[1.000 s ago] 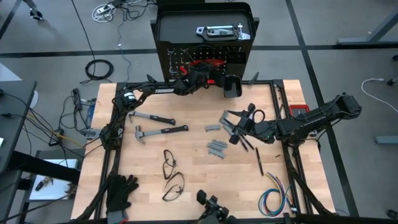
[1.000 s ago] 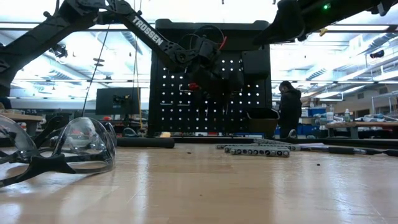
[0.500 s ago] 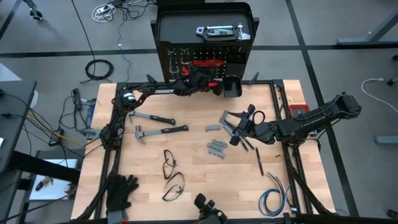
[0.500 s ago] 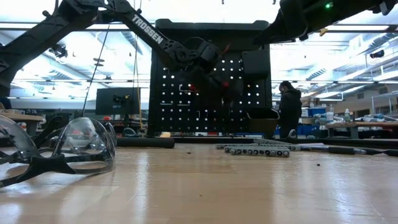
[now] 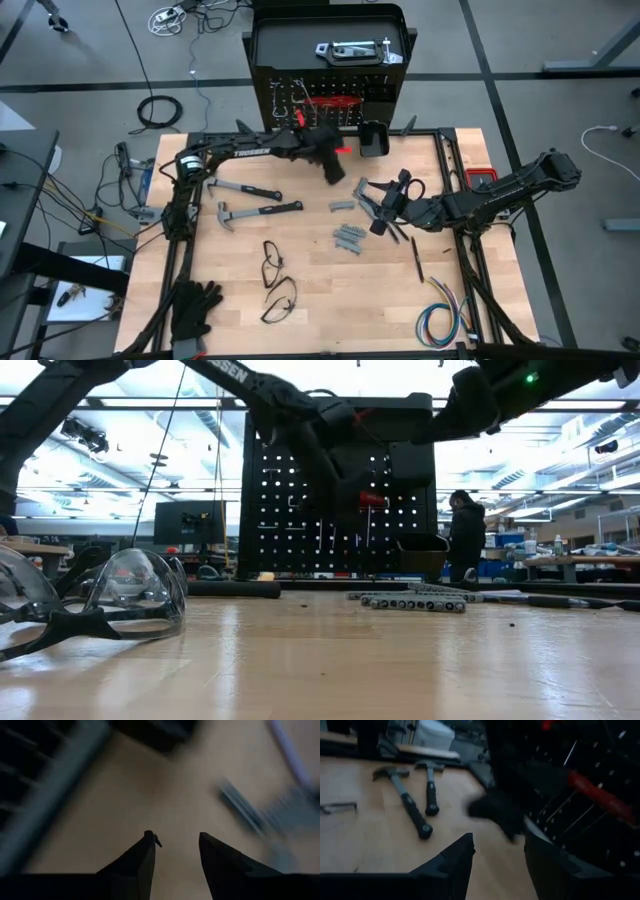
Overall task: Hang tools onto peg board
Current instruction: Put the screwdriver bits on the pegboard
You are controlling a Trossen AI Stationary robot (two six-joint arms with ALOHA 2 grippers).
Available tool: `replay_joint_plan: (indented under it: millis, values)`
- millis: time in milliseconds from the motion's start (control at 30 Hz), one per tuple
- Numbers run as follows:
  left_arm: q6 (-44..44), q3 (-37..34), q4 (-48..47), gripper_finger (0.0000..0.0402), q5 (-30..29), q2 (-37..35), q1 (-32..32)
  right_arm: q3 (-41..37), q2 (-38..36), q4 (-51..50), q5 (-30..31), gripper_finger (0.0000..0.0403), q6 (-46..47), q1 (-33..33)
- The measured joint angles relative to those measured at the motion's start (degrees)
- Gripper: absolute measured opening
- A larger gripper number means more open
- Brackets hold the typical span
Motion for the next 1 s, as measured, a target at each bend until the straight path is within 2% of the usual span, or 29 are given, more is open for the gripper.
replay_joint_plan:
  millis: [100, 167, 267, 400, 567, 900, 1000]
  values:
    - [3.23, -0.07, -6.08, 0.0153, 4.89, -0.11, -3.09, 0.0, 0.0, -2.38, -4.88, 0.0183, 2.4, -1.18]
    - [4.46, -0.07, -8.82, 0.0153, 5.27, 0.07, -5.4, 0.0, 0.0, -2.88, -8.18, 0.0183, 3.75, -2.35]
    - [6.18, -0.23, -9.28, 0.0153, 4.47, 0.89, -8.36, 0.0, 0.0, -4.32, -9.81, 0.0183, 5.24, -3.42]
    - [7.43, -1.52, -6.33, 0.0153, 3.41, 1.92, -11.54, -0.02, 0.0, -7.67, -12.69, 0.0183, 7.57, -4.26]
    - [8.8, -3.18, -2.84, 0.0153, -2.31, 1.9, -12.93, -0.02, 0.0, -7.51, -16.01, 0.0183, 7.77, -5.67]
    - [4.73, -2.8, 4.22, 0.0168, 0.76, 5.14, -12.2, 0.04, 0.0, -5.98, -17.54, 0.0183, 6.66, -6.5]
    - [4.11, -2.71, 4.72, 0.0169, -0.08, 6.21, -12.02, 0.04, -0.14, -5.0, -17.79, 0.0183, 6.22, -6.48]
